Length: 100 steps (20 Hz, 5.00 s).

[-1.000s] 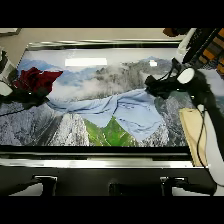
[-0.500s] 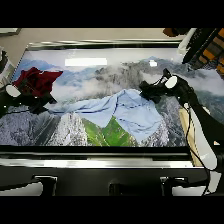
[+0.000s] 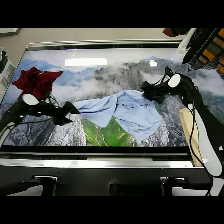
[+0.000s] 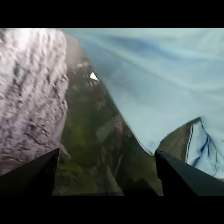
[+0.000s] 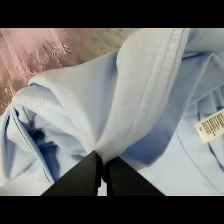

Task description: Fold the clothes and pants, and hang the long-sleeved shirts on hangers.

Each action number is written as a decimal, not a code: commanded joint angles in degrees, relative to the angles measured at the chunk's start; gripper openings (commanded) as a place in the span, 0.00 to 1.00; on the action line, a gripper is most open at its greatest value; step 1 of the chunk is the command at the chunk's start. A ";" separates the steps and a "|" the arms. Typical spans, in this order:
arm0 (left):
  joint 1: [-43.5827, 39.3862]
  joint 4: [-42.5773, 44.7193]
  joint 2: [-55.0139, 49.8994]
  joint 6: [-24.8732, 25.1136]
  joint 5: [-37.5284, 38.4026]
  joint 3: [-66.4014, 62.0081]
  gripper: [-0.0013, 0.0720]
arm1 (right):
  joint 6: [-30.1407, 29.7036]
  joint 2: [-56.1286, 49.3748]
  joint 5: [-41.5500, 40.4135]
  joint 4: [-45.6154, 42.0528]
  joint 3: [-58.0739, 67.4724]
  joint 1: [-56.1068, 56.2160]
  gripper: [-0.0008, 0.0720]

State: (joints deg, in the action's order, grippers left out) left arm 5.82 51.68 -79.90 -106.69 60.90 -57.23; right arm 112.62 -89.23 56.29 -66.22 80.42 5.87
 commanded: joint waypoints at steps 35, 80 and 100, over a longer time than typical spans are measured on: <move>18.21 -11.89 22.47 22.56 -9.25 -26.60 0.05 | -11.10 37.35 -12.48 -9.73 0.52 0.04 0.05; 14.34 2.29 22.56 3.15 10.16 21.46 0.78 | 6.56 4.24 6.69 -11.37 0.50 0.04 0.06; -13.33 -13.42 16.26 -0.90 -15.15 34.05 0.78 | 5.49 8.63 12.79 -14.40 0.50 0.04 0.06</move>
State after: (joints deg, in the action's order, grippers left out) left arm -5.06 39.44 -61.67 -107.46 49.15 -23.22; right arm 118.08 -80.66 68.66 -80.62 80.90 5.87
